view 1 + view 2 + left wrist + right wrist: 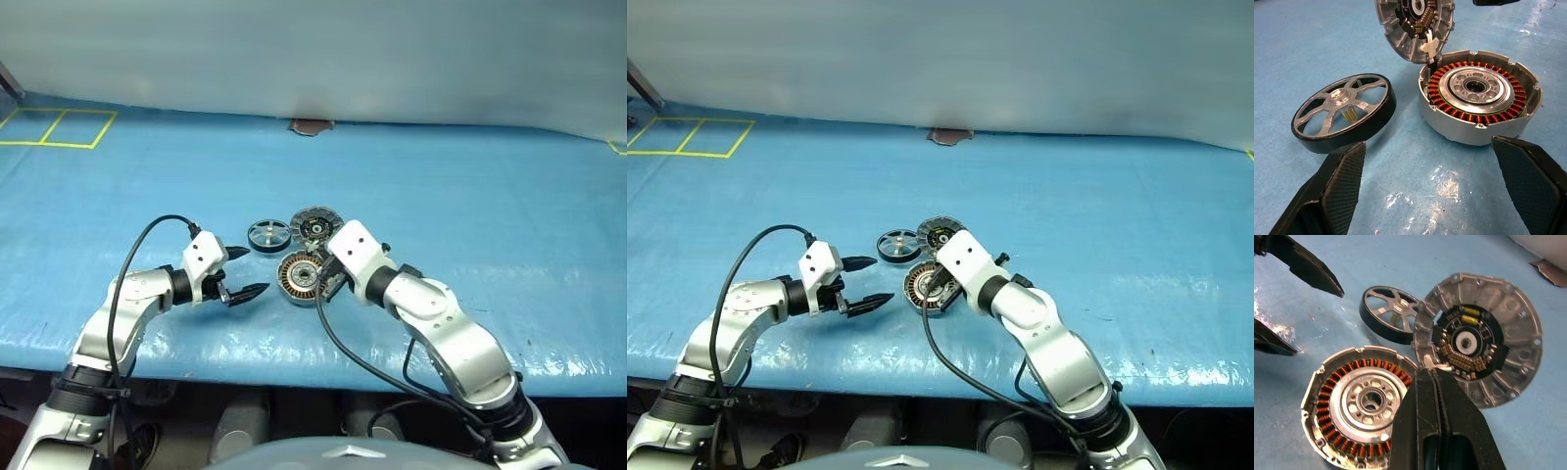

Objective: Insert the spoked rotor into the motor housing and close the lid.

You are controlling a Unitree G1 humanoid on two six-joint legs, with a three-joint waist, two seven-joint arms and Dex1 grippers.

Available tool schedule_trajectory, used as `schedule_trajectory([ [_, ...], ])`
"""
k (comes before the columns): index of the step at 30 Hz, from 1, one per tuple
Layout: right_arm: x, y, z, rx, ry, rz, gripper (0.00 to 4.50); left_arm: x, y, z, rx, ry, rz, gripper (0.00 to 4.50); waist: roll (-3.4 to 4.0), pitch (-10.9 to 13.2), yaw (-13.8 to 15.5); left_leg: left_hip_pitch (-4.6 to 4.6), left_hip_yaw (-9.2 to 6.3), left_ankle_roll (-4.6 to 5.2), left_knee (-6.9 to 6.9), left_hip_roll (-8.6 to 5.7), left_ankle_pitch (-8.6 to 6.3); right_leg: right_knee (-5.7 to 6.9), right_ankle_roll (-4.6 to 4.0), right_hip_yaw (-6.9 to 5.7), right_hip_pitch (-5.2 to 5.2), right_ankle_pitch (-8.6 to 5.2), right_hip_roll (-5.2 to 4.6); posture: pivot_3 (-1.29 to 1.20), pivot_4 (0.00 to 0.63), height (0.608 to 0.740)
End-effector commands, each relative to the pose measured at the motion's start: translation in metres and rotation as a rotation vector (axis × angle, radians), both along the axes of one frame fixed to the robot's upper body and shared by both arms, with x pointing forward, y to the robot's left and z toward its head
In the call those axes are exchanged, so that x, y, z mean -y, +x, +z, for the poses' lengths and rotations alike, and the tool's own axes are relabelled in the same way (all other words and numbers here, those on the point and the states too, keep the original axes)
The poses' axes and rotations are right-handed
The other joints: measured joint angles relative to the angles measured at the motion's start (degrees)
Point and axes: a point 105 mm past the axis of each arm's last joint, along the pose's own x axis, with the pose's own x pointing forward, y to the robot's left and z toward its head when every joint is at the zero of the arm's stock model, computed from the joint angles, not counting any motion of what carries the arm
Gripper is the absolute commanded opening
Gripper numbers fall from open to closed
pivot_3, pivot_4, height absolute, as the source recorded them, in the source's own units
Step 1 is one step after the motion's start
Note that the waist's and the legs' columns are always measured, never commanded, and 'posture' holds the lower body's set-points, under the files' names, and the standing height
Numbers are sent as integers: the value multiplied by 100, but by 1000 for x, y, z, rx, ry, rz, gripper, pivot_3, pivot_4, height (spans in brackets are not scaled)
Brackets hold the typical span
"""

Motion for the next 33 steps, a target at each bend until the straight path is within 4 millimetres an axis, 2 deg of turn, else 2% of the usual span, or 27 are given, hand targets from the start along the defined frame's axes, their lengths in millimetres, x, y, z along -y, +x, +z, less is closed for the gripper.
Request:
schedule_trajectory([
  [1,17,0,12,49,9,-62,26,-3,4,16,35,-70,36,4500,0,0,-1,0,0,0,1,0,0,1,-1,0,-1,-1,0,0,150,740],
  [6,38,-5,4,15,-27,-107,26,-9,8,25,36,-125,93,4500,0,0,-4,1,1,0,1,3,0,2,-1,0,1,0,1,0,150,740],
  [10,43,-13,-1,-12,-40,-88,26,-13,15,32,46,-116,128,4500,-2,2,10,0,3,0,2,2,0,1,-1,0,1,0,1,0,150,740],
  [16,25,-27,1,-5,-26,53,26,-18,34,29,-45,-126,253,4500,-4,3,22,2,4,1,14,1,0,1,-2,0,9,-2,1,0,150,740],
  [19,17,-31,4,5,-9,99,26,-16,39,35,-71,-133,258,4500,-8,6,21,1,3,0,14,1,0,1,19,-1,9,10,2,0,150,740],
  [28,4,-36,5,30,9,162,26,-6,51,58,-91,-52,155,4500,-22,16,33,0,2,0,14,0,0,0,21,-1,8,11,3,0,150,740],
  [33,1,-35,7,59,-7,181,26,-3,58,61,-61,106,48,4500,-24,22,18,0,3,0,13,-1,0,1,21,-1,8,11,4,0,150,740],
])
